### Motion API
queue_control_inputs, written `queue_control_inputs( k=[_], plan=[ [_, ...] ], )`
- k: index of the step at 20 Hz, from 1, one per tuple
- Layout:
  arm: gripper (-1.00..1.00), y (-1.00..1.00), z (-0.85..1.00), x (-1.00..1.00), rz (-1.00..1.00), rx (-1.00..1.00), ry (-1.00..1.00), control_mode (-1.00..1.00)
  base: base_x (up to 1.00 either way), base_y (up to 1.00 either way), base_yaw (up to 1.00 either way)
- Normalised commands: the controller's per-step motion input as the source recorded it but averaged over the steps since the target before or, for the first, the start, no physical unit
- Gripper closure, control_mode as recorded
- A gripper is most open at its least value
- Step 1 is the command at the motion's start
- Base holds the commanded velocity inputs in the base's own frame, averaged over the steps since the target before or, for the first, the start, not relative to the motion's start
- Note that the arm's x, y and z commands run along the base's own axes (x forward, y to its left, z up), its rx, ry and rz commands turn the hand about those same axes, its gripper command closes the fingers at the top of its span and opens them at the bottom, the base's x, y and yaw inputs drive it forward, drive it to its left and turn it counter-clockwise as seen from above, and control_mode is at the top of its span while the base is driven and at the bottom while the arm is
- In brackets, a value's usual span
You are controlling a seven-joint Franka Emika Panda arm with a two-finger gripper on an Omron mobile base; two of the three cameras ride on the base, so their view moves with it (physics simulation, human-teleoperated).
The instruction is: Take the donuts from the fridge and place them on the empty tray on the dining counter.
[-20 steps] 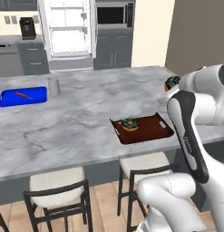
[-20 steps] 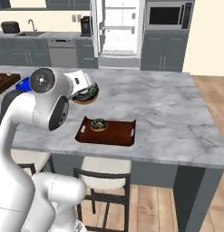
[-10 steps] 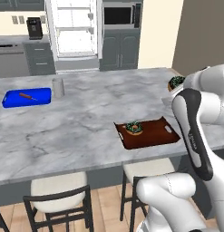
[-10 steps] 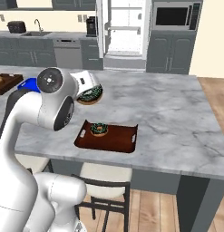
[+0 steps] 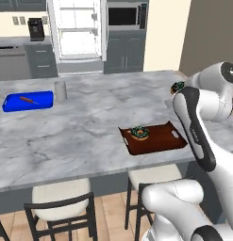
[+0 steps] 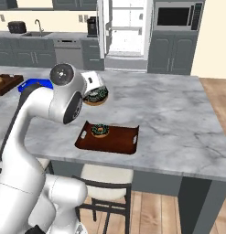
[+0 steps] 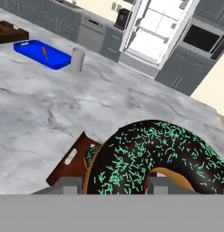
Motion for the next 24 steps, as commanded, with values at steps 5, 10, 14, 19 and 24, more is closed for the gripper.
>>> queue_control_inputs(
  k=[5, 10, 14, 19, 24],
  plan=[
    [1.00, -0.58, -0.48, 0.78, 0.00, 0.00, 0.31, -1.00, 0.00, 0.00, 0.00],
    [1.00, -0.01, -0.51, 0.66, 0.00, -0.06, 0.20, -1.00, 0.00, 0.00, 0.00],
    [1.00, 0.00, -0.78, 0.38, -0.07, -0.12, 0.12, -1.00, 0.00, 0.00, 0.00],
    [1.00, 0.01, -0.84, 0.10, -0.12, -0.15, 0.07, -1.00, 0.00, 0.00, 0.00],
    [1.00, 0.04, -0.39, 0.00, -0.06, -0.01, 0.00, -1.00, 0.00, 0.00, 0.00]
  ],
)
